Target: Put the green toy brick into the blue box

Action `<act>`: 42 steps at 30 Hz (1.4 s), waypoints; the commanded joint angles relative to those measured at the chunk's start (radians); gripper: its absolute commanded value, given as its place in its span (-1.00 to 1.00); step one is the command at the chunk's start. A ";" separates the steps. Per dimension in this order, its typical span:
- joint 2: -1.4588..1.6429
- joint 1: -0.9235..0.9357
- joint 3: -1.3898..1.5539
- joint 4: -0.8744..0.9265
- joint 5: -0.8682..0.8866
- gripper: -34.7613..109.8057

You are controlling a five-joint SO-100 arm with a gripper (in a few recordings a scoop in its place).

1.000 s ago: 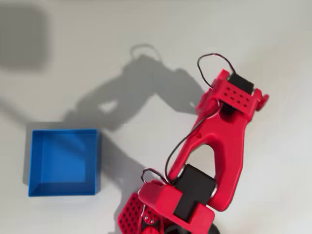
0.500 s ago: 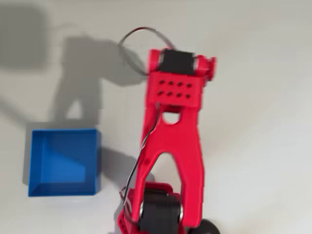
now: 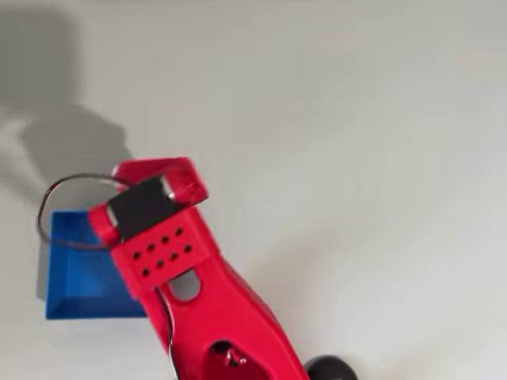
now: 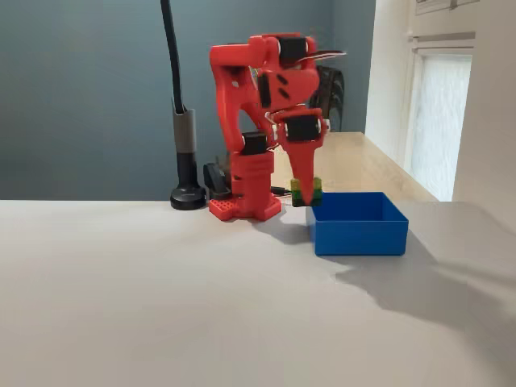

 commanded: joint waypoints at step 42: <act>0.046 -0.357 0.051 -0.152 0.069 -0.23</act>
